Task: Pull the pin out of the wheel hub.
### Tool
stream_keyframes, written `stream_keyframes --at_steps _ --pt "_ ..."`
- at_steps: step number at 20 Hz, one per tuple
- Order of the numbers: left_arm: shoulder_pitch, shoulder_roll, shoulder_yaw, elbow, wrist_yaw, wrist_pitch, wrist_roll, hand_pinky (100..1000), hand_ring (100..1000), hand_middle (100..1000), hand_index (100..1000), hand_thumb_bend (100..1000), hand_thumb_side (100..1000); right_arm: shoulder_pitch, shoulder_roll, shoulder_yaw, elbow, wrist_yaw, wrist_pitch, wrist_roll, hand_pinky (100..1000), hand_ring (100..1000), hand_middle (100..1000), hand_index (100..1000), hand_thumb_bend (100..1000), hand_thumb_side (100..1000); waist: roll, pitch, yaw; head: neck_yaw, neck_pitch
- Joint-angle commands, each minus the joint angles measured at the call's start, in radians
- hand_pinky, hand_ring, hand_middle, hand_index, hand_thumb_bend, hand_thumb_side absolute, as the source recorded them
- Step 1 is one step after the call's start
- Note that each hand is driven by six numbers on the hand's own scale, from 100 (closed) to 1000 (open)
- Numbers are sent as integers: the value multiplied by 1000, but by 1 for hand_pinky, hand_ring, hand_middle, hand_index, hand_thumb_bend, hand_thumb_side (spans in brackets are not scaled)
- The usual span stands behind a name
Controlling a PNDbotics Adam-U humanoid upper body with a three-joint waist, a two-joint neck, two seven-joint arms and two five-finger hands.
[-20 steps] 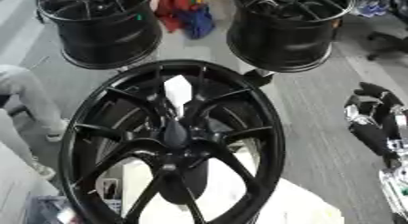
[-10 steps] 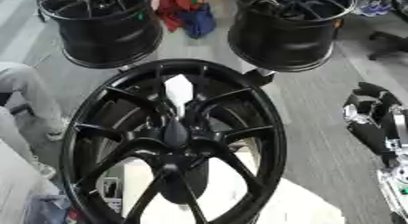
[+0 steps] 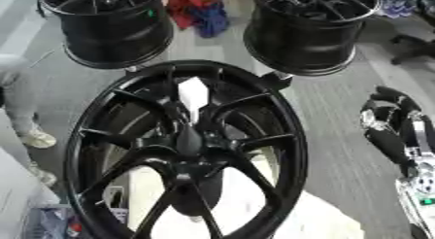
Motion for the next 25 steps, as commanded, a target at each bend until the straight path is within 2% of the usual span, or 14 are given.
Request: stream_keyframes --at_steps 1,6,25 --pt "-6 -52 19 -38 -3 16 31 625 623 657 775 412 251 -9 -9 -7 -16 -5 -4 -2 689 608 705 805 100 269 0 -9 3 -3 4" --pt "-3 -101 16 -43 -4 26 33 622 619 651 774 406 245 -12 -9 -5 -18 -5 -5 1 690 608 704 805 100 269 -1 -11 8 -4 3" --pt "-1 -117 3 -56 -10 32 -14 621 618 651 777 401 254 -14 -8 -4 -22 -5 -5 7 690 607 703 805 100 267 -5 -10 9 -3 5"
